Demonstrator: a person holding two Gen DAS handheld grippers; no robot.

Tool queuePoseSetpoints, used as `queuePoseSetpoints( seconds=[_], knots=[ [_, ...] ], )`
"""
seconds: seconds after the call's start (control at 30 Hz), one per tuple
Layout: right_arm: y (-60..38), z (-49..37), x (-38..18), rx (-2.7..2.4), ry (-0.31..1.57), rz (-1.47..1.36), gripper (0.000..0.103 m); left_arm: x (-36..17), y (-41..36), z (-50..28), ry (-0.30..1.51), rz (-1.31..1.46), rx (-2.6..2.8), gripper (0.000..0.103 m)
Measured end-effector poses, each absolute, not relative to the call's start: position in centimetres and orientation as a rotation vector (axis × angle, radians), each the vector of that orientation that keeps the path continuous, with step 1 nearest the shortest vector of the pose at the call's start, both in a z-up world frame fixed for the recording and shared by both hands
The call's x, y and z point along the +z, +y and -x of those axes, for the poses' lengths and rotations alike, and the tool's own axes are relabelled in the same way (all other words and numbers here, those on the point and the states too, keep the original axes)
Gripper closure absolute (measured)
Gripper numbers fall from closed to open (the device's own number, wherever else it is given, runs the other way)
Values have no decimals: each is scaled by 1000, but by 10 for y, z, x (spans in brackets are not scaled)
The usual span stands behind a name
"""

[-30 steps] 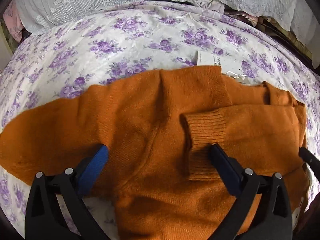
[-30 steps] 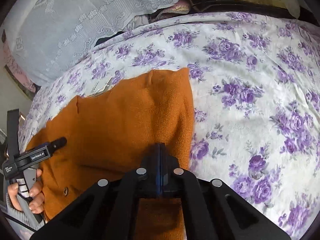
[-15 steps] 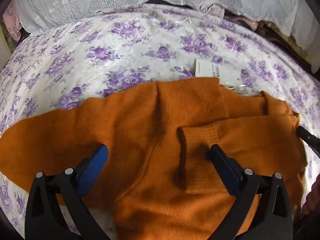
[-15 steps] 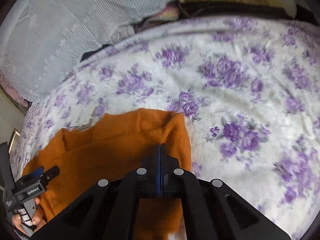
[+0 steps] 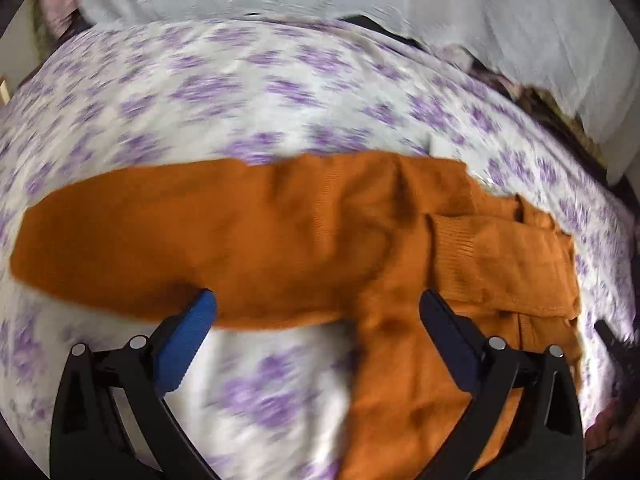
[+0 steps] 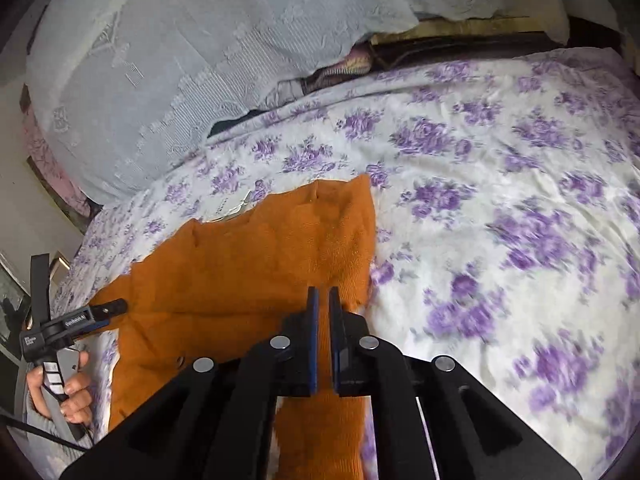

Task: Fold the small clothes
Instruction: 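Grasp the cuff of the other cardigan sleeve with the left gripper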

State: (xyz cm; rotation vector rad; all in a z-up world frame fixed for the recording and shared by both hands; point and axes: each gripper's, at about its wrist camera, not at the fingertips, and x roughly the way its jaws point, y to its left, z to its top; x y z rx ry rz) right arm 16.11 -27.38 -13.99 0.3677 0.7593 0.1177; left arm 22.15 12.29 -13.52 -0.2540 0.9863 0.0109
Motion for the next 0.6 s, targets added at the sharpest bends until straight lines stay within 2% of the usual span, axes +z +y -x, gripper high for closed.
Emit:
queuePoseSetpoints(
  seconds=[0.1,0.2,0.47,0.57,0.6],
  knots=[
    [-281,-137,-148,91,758,-411,88,-131,179,-192,962,404,59,4],
    [-284,-118,-155,75,763,-442,72,-142,218,-175,968,496,128,5],
    [-277,-106,-159,80,745,-426,67,-161,285,-162,810,837,146,5],
    [-282,-108,-166,77,763,-460,67,-168,308,-160,755,972,164,9],
    [-284,-109,-169,77,769,-470,67,-167,314,-161,738,994,170,17]
  ],
)
